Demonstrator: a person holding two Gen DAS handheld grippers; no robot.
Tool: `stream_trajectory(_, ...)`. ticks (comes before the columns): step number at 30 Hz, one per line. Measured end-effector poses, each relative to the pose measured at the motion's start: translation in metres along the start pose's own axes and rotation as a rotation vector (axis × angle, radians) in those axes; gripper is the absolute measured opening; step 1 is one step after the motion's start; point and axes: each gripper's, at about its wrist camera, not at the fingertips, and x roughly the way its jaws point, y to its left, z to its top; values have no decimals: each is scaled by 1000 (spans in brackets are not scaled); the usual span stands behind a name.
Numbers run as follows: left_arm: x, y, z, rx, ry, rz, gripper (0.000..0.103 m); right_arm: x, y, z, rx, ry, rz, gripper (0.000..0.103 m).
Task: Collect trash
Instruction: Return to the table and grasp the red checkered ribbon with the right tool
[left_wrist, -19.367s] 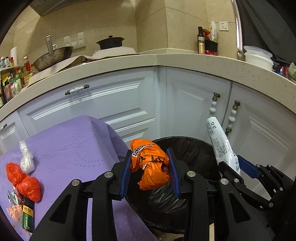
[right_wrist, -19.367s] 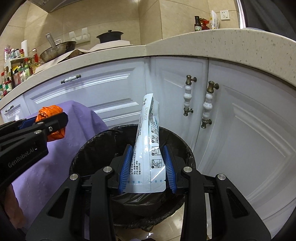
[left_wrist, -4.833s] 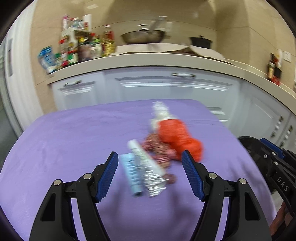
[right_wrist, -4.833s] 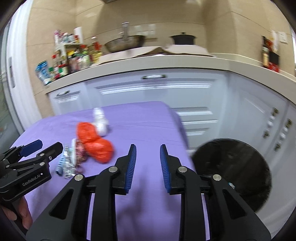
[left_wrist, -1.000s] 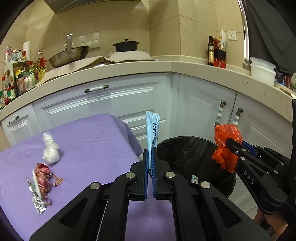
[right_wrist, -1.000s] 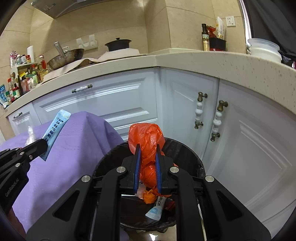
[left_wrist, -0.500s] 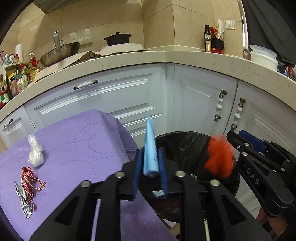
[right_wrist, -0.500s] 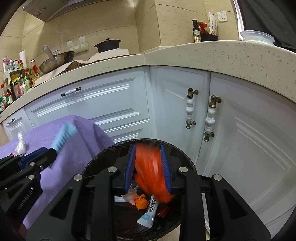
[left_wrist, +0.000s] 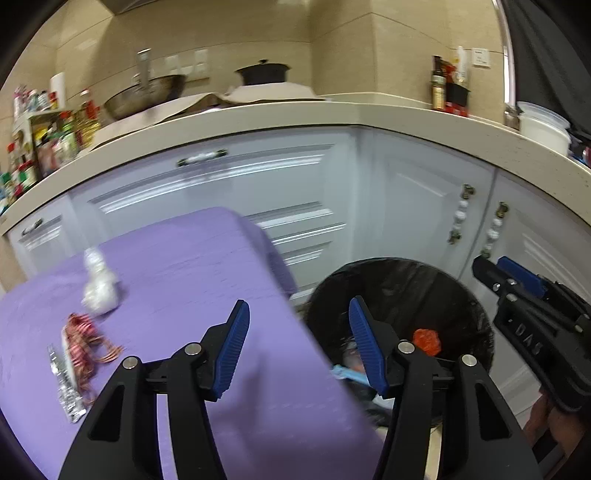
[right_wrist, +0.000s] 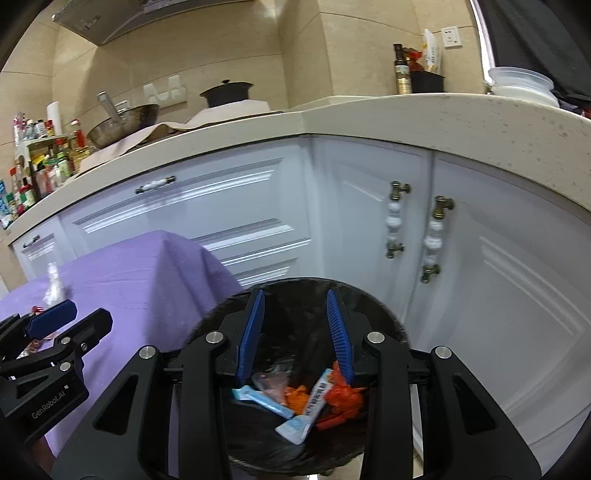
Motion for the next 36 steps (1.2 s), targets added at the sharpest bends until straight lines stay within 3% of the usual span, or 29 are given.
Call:
stream_trajectory(9,-26,80,-22,-111,31,143,57,-3,68,2,-44,16,143,35)
stream_trajectory(22,-76,208,-61,-305,37,349,59,-9,208,-6,-172,69,383,35)
stream_trajectory(30,-96,251,-80,-382,33,393,59,-3,281,-21,-258,145,456,35)
stream_trajectory(36,-100,274,-89,-428,39,396,60,10,319,-33,-314,218,460,35)
